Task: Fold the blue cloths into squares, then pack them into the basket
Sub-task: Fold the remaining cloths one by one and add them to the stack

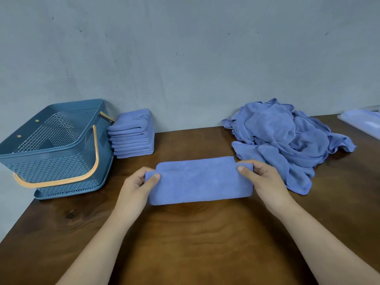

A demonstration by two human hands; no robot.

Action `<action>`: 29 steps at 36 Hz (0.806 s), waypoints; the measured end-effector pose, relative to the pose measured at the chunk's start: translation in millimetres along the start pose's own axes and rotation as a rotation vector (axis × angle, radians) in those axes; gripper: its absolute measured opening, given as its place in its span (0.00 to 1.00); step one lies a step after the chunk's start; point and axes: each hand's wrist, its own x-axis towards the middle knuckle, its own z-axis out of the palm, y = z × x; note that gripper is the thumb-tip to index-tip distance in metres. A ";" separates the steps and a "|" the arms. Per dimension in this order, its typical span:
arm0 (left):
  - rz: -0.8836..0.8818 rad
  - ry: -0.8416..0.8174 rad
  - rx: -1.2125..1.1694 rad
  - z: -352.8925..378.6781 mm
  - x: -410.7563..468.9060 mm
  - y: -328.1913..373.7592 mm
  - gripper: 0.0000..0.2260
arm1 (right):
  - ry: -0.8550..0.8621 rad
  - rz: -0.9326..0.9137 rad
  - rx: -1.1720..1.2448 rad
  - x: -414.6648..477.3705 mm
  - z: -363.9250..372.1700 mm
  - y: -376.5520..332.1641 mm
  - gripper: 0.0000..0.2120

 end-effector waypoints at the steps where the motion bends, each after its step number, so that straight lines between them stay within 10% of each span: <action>1: -0.034 0.009 -0.007 2.1 12.9 -1.2 0.13 | 0.008 0.009 -0.002 12.1 2.4 0.2 0.08; 9: -0.327 0.130 -0.040 20.8 80.7 -26.3 0.13 | 0.074 0.103 -0.175 85.8 20.8 22.9 0.16; 13: -0.239 0.124 0.034 24.8 64.1 -23.7 0.13 | 0.029 0.083 -0.278 80.7 18.0 33.9 0.05; 29: -0.104 0.134 0.205 27.3 74.2 -61.4 0.14 | 0.093 -0.002 -0.500 85.8 21.3 48.9 0.15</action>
